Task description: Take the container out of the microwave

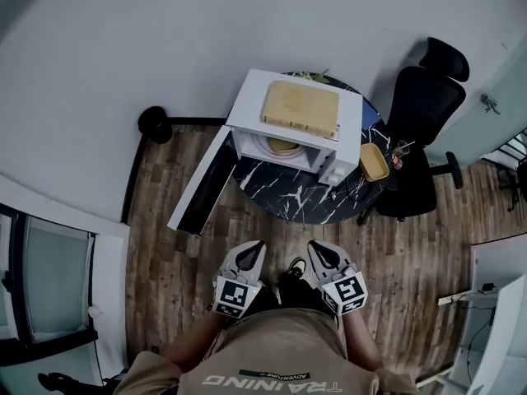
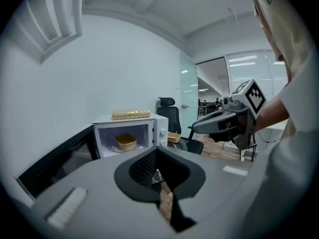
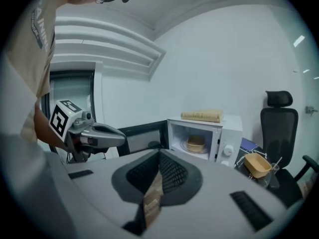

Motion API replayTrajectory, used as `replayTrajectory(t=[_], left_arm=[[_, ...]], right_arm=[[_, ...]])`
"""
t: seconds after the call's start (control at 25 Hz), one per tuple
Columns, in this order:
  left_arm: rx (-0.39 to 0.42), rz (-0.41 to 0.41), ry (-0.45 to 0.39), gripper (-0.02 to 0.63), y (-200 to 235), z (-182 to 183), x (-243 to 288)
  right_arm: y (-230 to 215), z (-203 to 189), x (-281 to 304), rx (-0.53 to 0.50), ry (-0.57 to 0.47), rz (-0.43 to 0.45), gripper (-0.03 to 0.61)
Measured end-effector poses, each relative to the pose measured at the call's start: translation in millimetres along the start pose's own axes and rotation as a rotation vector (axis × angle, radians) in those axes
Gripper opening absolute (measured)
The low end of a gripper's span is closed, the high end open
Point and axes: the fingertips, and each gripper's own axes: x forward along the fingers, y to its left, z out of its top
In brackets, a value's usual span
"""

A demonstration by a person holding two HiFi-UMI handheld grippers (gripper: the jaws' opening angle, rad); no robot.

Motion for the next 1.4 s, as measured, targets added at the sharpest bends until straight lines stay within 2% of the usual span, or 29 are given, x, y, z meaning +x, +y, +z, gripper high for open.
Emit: replayTrajectory(t=[0.28, 0.56, 0.76, 0.96, 1.12, 1.4], left_arm=[[-0.001, -0.023, 0.032, 0.002, 9.7, -3.4, 31.8], [0.058, 0.058, 0.052, 0.002, 46.6, 23.3, 59.0], [0.106, 0.069, 0.057, 0.002, 63.1, 42.5, 105.7], [0.159, 0.075, 0.067, 0.002, 76.7, 58.1, 149.5], [0.194, 0.063, 0.111, 0.002, 81.6, 54.8, 183.8], [0.236, 0.009, 0.231, 0.002, 99.2, 33.4, 233.7]], right_arm=[[-25.0, -12.4, 20.4, 0.015, 0.024, -0.004, 0.008], [-61.6, 11.3, 65.3, -0.008, -0.035, 0.068, 0.008], [-106.9, 22.9, 82.8, -0.025, -0.065, 0.082, 0.008], [-145.5, 20.7, 87.0, -0.025, -0.046, 0.102, 0.008], [-167.7, 10.8, 87.1, -0.067, -0.01, 0.126, 0.008], [-198.0, -4.8, 86.4, -0.028, 0.025, 0.129, 0.008]])
